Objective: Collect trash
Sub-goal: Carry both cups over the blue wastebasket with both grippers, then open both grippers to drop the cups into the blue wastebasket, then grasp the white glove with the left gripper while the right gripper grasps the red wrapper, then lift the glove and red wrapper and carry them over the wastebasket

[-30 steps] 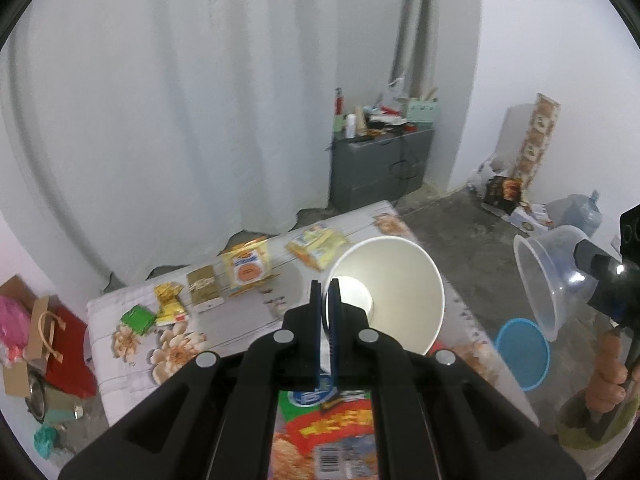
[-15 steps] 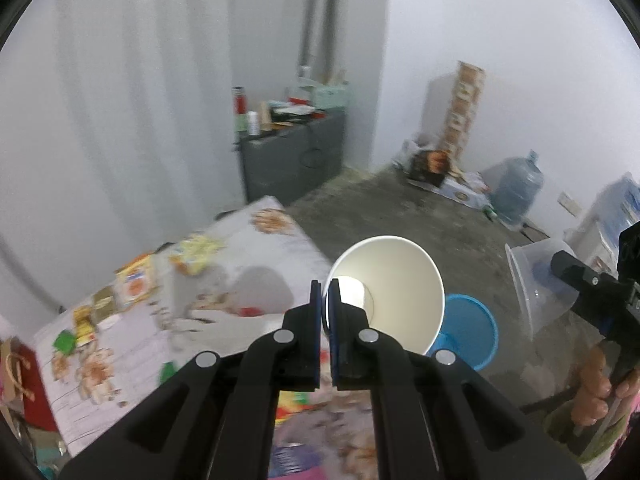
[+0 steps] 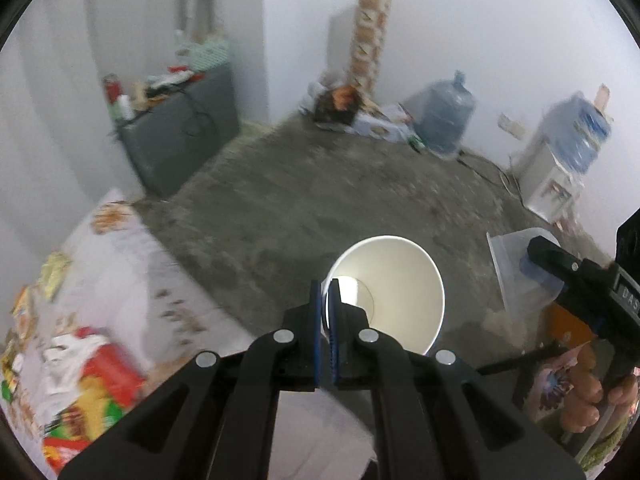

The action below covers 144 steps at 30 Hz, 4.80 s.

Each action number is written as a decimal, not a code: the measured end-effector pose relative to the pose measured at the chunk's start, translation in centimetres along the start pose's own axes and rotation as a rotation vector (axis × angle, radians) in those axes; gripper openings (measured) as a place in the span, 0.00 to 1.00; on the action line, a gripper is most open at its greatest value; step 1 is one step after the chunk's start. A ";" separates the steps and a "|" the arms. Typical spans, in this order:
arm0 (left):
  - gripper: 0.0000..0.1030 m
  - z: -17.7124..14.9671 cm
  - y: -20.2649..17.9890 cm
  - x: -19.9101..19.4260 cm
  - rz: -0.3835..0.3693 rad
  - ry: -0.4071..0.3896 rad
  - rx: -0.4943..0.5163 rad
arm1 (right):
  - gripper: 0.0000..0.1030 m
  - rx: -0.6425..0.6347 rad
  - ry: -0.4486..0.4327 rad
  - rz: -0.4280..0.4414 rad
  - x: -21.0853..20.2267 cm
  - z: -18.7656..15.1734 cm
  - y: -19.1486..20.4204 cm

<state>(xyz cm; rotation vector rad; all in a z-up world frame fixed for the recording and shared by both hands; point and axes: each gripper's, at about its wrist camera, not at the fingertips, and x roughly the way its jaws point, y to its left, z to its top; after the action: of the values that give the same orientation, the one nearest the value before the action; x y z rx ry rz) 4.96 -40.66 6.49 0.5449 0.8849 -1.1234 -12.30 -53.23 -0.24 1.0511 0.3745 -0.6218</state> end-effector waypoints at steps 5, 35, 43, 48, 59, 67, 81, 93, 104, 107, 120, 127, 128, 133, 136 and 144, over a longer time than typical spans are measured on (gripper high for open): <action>0.03 0.3 -3.7 6.1 -0.040 0.088 0.021 | 0.60 0.123 0.025 -0.136 1.5 0.9 -6.9; 0.65 1.3 -8.1 16.5 -0.153 0.166 -0.018 | 0.77 0.197 0.149 -0.289 6.7 -0.1 -14.6; 0.77 0.1 -4.9 7.1 -0.230 0.034 -0.019 | 0.90 -0.042 0.024 -0.370 0.4 -2.3 -6.7; 0.80 -2.4 -0.5 0.7 -0.208 -0.035 -0.065 | 0.92 -0.190 -0.009 -0.412 -1.7 -4.0 -1.5; 0.95 -8.7 10.1 -11.6 -0.100 -0.220 -0.244 | 0.92 -0.600 -0.076 -0.429 -2.0 -8.8 8.8; 0.95 -13.0 17.5 -20.7 0.025 -0.405 -0.348 | 0.92 -0.660 -0.113 -0.126 -4.3 -9.7 11.7; 0.94 -19.0 26.4 -24.4 0.119 -0.421 -0.552 | 0.89 -0.504 0.213 0.188 1.0 -9.2 15.9; 0.92 -16.4 30.6 -19.8 0.073 -0.266 -0.456 | 0.77 -0.535 0.437 0.212 7.4 -13.2 19.5; 0.70 -12.0 30.7 -9.7 0.040 0.023 -0.213 | 0.75 -0.596 0.654 0.204 16.6 -16.0 21.1; 0.66 -11.6 30.8 -7.2 0.030 0.085 -0.159 | 0.75 -0.629 0.689 0.208 18.4 -16.7 21.5; 0.41 -12.1 33.4 -0.4 0.048 0.294 -0.214 | 0.70 -0.730 0.796 0.196 23.1 -19.8 21.5; 0.23 -12.2 34.5 0.2 0.043 0.295 -0.262 | 0.45 -0.711 0.786 0.167 23.7 -19.7 21.4; 0.19 -12.2 34.6 0.2 0.043 0.293 -0.267 | 0.40 -0.707 0.787 0.163 23.8 -19.6 21.3; 0.07 -12.2 34.8 -0.2 0.050 0.270 -0.282 | 0.34 -0.687 0.774 0.160 23.6 -19.3 21.2; 0.06 -12.0 35.2 -1.1 0.064 0.234 -0.302 | 0.29 -0.679 0.762 0.157 23.2 -19.0 21.2; 0.05 -10.9 36.1 -6.1 0.117 0.061 -0.360 | 0.26 -0.644 0.710 0.171 21.6 -17.9 21.6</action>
<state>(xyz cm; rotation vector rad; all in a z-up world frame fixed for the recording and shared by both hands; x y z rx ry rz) 34.04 -16.01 3.63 0.3290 1.0666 -0.8204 18.21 -36.08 -5.80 0.6338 1.0153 0.0656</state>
